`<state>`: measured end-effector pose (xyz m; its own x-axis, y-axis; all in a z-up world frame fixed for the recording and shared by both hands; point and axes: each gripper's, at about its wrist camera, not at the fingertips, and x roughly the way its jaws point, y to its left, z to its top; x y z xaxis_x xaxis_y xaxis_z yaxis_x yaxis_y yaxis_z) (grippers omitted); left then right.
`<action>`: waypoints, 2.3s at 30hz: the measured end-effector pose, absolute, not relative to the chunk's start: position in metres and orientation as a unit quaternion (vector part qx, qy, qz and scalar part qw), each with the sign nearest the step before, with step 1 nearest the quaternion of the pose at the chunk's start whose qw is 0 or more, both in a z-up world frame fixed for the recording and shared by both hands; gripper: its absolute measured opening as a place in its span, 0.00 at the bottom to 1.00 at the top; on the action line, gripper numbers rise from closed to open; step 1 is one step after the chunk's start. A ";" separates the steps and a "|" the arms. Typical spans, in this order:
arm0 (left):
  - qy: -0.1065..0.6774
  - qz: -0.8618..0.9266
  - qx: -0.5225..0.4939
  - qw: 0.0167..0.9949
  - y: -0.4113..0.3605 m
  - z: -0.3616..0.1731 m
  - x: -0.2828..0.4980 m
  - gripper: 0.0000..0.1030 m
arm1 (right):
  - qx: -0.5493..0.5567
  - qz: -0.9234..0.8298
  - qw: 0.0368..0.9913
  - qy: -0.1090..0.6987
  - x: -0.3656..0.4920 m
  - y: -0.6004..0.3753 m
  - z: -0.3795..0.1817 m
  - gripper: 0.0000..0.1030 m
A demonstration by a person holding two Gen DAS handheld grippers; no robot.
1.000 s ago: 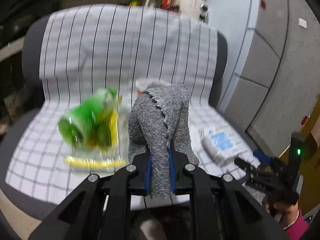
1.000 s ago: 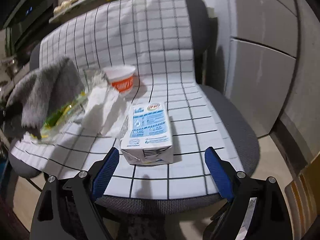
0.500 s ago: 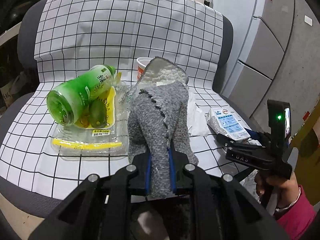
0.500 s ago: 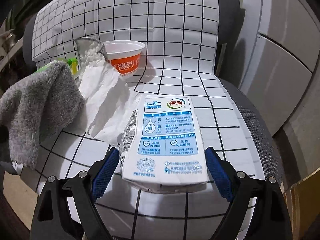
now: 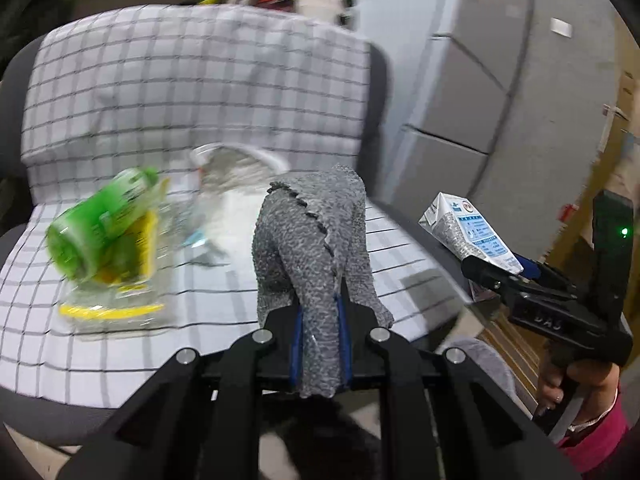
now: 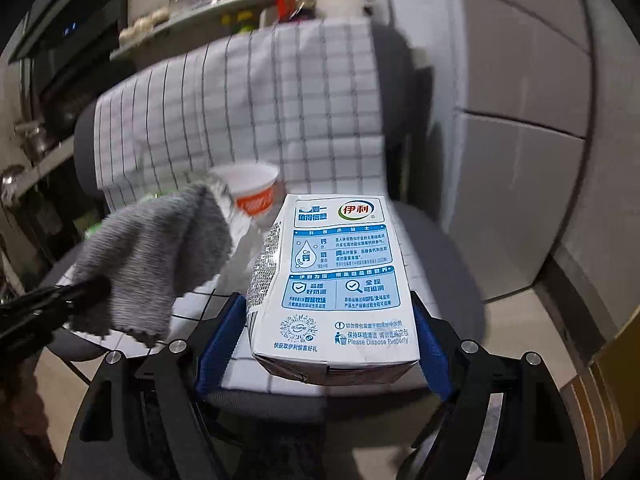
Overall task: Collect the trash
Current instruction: 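Carry the grey cloth and milk carton in both tools over the bin, then open both tools to drop the cloth and carton into the bin, then move both open tools back toward the chair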
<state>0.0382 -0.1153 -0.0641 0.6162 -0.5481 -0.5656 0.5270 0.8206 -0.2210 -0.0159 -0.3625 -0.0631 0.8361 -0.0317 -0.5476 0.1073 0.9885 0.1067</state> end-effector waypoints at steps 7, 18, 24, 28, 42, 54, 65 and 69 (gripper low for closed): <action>0.304 -0.396 0.029 0.866 -0.188 -0.058 0.004 0.12 | 0.079 -0.105 0.957 0.260 -0.079 -0.406 -0.050 0.76; 0.334 -0.519 0.125 0.777 -0.320 -0.094 -0.033 0.12 | 0.117 -0.222 0.935 0.252 -0.152 -0.482 -0.062 0.77; 0.386 -0.550 0.183 0.718 -0.383 -0.136 -0.039 0.12 | 0.157 -0.250 0.914 0.278 -0.168 -0.518 -0.095 0.77; 0.418 -0.551 0.201 0.694 -0.412 -0.164 -0.041 0.16 | 0.176 -0.264 0.900 0.299 -0.171 -0.537 -0.119 0.77; 0.428 -0.485 0.167 0.744 -0.383 -0.161 -0.007 0.61 | 0.226 -0.271 0.869 0.346 -0.156 -0.560 -0.162 0.84; 0.384 -0.378 0.119 0.834 -0.264 -0.103 0.017 0.61 | 0.163 -0.183 0.922 0.300 -0.110 -0.479 -0.100 0.84; 0.402 -0.241 0.053 0.881 -0.119 -0.099 0.053 0.62 | 0.073 -0.027 0.945 0.317 -0.012 -0.345 -0.088 0.84; 0.395 -0.178 0.034 0.901 -0.065 -0.095 0.069 0.62 | 0.049 0.017 0.946 0.320 0.034 -0.304 -0.089 0.83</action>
<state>0.0688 -0.0652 -0.0948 0.6253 -0.2929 -0.7233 0.3469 0.9346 -0.0786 0.0336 -0.3043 -0.0886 0.7950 0.0634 -0.6033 -0.0010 0.9947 0.1031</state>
